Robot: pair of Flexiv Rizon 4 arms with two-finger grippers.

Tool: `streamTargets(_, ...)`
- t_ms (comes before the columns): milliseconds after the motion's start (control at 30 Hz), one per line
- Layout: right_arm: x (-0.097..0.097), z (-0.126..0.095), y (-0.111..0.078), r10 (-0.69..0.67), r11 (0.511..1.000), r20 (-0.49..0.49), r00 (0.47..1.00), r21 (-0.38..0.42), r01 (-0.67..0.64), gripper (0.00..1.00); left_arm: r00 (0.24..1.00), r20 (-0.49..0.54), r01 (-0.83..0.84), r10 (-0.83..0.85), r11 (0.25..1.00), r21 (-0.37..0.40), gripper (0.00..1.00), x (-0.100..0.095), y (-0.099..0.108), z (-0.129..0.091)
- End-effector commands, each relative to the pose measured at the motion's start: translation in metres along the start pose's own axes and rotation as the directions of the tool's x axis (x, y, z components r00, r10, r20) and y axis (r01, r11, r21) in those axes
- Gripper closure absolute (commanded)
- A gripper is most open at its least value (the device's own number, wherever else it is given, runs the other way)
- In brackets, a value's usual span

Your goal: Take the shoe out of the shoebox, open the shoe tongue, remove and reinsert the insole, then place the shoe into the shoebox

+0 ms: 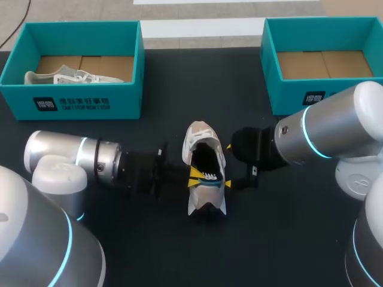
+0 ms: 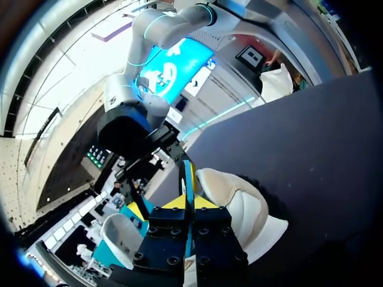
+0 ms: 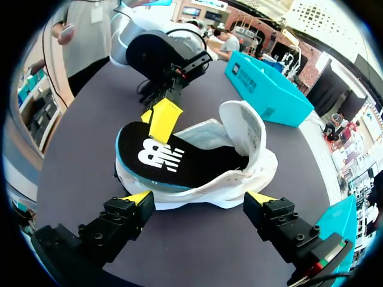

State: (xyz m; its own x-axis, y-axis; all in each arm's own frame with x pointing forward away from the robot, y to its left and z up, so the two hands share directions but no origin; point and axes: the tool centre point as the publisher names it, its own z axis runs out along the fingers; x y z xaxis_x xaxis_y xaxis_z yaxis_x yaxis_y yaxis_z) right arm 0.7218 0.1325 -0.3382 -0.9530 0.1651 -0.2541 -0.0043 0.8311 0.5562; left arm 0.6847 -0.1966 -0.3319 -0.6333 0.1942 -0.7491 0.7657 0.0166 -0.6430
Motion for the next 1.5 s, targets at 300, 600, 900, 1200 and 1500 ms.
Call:
streamTargets(300, 0.001, 0.001, 0.0, 0.0, 1.0, 0.003, 1.0, 0.0, 0.0, 0.0, 0.994, -0.11, 0.011, -0.006, 0.999, 0.045, 1.0, -0.009, 0.034, -0.003)
streamTargets(600, 0.001, 0.001, 0.0, 0.0, 1.0, 0.003, 1.0, 0.0, 0.0, 0.0, 0.99, -0.143, -0.002, 0.009, 0.999, 0.054, 1.0, -0.011, 0.032, -0.001)
streamTargets(900, 0.001, 0.001, 0.0, 0.0, 1.0, 0.003, 1.0, 0.0, 0.0, 0.0, 0.994, -0.106, -0.025, 0.033, 0.997, 0.078, 0.47, -0.015, 0.008, -0.008)
streamTargets(1200, 0.001, 0.001, 0.0, 0.0, 1.0, 0.003, 1.0, 0.0, 0.0, 0.0, 0.994, -0.1, -0.044, 0.053, 0.995, 0.089, 0.27, -0.03, -0.007, -0.017)
streamTargets(1500, 0.001, 0.001, 0.0, 0.0, 1.0, 0.003, 1.0, 0.0, 0.0, 0.0, 0.985, -0.155, -0.064, 0.079, 0.993, 0.102, 0.27, -0.045, -0.021, -0.029)
